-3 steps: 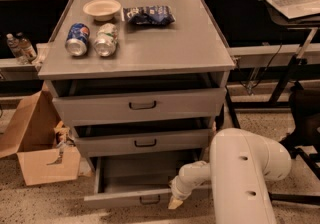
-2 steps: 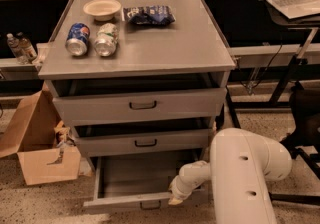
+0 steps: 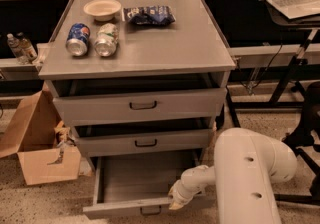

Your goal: Open bottom drawer

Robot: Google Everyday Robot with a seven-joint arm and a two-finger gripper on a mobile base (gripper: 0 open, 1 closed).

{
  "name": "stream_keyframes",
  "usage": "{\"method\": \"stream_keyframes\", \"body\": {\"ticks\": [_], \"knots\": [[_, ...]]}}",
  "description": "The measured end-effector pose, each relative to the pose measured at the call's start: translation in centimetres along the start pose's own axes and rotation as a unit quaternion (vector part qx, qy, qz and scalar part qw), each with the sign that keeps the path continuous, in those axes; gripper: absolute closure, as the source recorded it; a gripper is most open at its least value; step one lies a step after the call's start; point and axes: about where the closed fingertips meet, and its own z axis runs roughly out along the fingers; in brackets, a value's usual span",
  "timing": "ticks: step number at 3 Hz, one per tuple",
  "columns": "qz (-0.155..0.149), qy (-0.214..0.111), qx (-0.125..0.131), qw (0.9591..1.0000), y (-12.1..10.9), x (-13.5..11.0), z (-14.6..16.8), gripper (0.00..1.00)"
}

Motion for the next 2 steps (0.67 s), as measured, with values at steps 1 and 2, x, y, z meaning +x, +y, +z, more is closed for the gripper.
{"method": "stream_keyframes", "body": {"ticks": [1, 2], "knots": [[0.028, -0.041, 0.006, 0.9988, 3.69, 1.54, 0.78, 1.0], [0.028, -0.041, 0.006, 0.9988, 3.55, 1.2, 0.47, 1.0]]}}
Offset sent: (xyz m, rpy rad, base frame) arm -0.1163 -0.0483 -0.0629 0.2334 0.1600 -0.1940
